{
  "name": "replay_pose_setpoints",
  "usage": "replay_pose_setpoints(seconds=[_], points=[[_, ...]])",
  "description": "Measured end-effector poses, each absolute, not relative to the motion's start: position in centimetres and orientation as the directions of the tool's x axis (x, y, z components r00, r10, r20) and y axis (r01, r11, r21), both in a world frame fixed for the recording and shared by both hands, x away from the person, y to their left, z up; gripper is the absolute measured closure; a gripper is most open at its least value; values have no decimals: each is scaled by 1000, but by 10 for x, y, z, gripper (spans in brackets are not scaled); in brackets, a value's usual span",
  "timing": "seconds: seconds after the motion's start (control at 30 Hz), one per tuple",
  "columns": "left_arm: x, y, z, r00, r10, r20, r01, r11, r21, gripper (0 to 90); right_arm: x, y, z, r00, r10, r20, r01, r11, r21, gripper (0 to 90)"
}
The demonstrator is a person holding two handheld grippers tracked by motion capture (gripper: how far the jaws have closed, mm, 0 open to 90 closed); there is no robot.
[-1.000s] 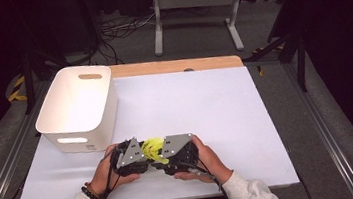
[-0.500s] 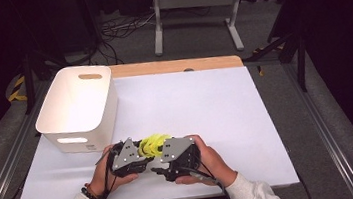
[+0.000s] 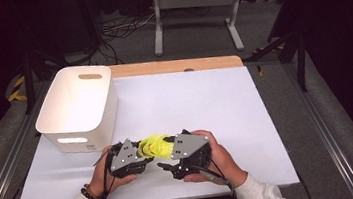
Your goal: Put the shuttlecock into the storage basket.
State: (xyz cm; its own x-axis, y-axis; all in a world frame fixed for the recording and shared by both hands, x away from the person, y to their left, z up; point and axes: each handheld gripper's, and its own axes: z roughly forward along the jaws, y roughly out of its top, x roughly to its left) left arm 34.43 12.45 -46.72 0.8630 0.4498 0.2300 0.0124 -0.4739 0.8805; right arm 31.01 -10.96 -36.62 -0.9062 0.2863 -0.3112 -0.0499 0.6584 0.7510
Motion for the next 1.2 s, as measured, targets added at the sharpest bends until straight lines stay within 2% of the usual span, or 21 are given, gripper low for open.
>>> replay_pose_setpoints(seconds=[0.2, 0.3, 0.47, 1.2], points=[[344, 126, -467, 861, 460, 217, 23, -462, 886, 503, 310, -130, -358, -864, 371, -341, -49, 612, 789, 284], [344, 128, -468, 860, 466, 205, 30, -448, 893, 503, 312, -140, -358, -821, 438, -366, -39, 597, 801, 221], [343, 130, -469, 861, 470, 194, 39, -441, 897, 504, 312, -155, -363, -754, 502, -425, -48, 602, 797, 175], [335, 132, -469, 874, 451, 179, 36, -427, 904, 507, 322, -223, -409, -666, 648, -370, 51, 534, 844, 166]])
